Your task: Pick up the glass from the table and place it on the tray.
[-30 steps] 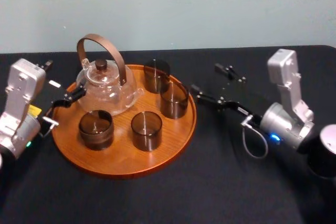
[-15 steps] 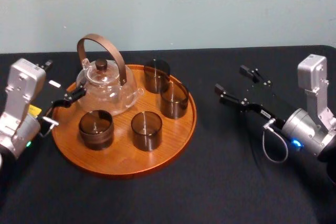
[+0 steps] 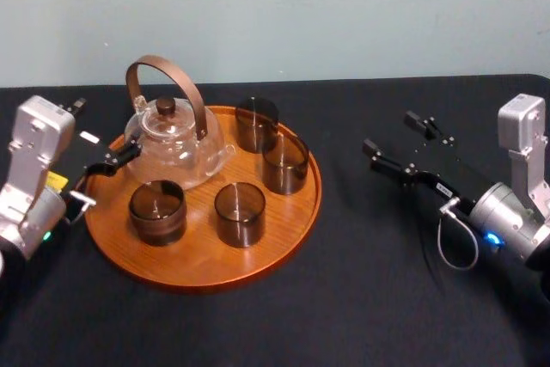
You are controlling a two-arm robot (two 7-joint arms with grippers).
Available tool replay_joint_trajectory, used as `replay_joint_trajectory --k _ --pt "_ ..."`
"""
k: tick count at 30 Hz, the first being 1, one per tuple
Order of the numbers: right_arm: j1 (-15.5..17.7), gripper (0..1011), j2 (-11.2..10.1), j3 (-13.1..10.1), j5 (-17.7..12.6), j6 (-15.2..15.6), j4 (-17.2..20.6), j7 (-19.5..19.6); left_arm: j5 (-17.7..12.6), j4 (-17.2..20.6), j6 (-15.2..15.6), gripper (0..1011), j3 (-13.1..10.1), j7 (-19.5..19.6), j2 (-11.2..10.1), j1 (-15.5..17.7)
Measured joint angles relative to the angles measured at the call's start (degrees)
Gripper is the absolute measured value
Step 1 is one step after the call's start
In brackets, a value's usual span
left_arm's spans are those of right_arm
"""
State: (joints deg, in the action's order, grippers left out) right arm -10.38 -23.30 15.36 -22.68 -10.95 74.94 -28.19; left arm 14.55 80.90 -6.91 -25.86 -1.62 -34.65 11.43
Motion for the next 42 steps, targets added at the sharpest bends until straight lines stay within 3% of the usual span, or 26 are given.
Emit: replay_joint_trajectory --k 27,42 --pt "0.9 1003 2.2 -3.0 3.3 -0.6 -2.6 4.7 0.0 0.0 0.0 1001 0.0 0.0 0.0 0.0" --pt "0.9 1002 2.2 -3.0 3.5 -0.6 -2.6 4.8 0.0 0.0 0.0 1001 0.0 0.0 0.0 0.0"
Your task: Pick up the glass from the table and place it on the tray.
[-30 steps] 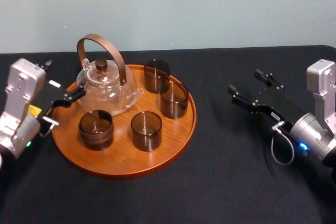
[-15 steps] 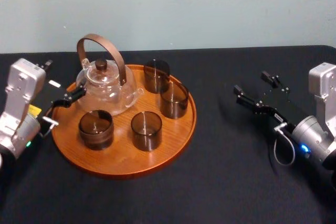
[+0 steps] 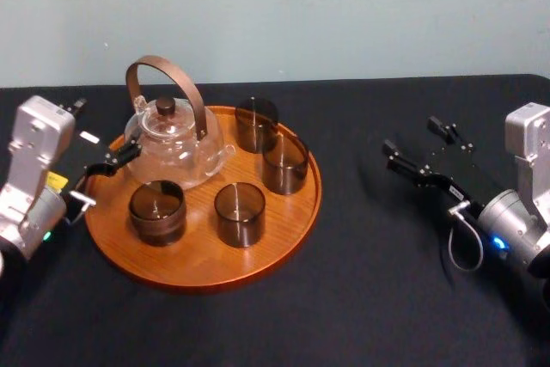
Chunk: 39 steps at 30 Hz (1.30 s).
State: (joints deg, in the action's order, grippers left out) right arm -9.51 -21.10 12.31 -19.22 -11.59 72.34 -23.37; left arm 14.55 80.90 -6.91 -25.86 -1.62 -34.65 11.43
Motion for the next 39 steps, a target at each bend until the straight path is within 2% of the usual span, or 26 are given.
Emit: replay_joint_trajectory --k 39 --pt "-0.1 1002 -0.1 0.1 -0.2 0.0 0.0 -0.2 0.0 0.0 0.0 1001 0.0 0.0 0.0 0.0"
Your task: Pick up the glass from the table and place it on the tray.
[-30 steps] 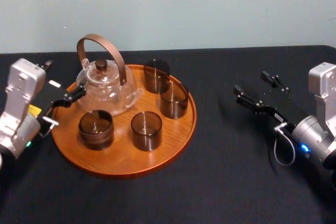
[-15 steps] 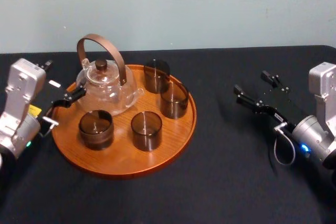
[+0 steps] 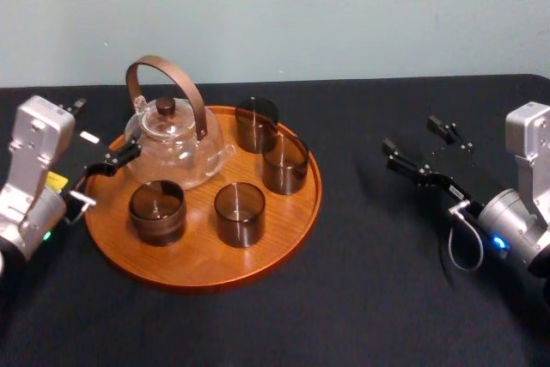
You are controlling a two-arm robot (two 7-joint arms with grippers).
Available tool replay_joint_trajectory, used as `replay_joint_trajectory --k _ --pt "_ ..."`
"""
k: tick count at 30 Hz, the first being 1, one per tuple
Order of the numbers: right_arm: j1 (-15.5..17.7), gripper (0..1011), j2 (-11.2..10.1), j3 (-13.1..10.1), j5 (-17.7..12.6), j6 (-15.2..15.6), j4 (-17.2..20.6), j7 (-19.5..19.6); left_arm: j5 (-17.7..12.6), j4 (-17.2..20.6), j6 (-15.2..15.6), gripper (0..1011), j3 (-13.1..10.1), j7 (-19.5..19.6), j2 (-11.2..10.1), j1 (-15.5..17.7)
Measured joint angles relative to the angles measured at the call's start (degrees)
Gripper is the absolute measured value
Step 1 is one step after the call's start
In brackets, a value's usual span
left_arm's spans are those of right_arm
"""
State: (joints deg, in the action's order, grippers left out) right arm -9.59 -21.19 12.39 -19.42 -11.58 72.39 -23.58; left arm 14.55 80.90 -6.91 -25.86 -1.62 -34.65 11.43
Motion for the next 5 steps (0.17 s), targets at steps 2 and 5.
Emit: replay_joint_trajectory --k 2,5 --pt "0.0 1002 0.0 0.0 0.0 0.0 0.0 0.0 0.0 0.0 0.0 1001 0.0 0.0 0.0 0.0" --pt "0.0 1002 0.0 0.0 0.0 0.0 0.0 0.0 0.0 0.0 0.0 1001 0.0 0.0 0.0 0.0"
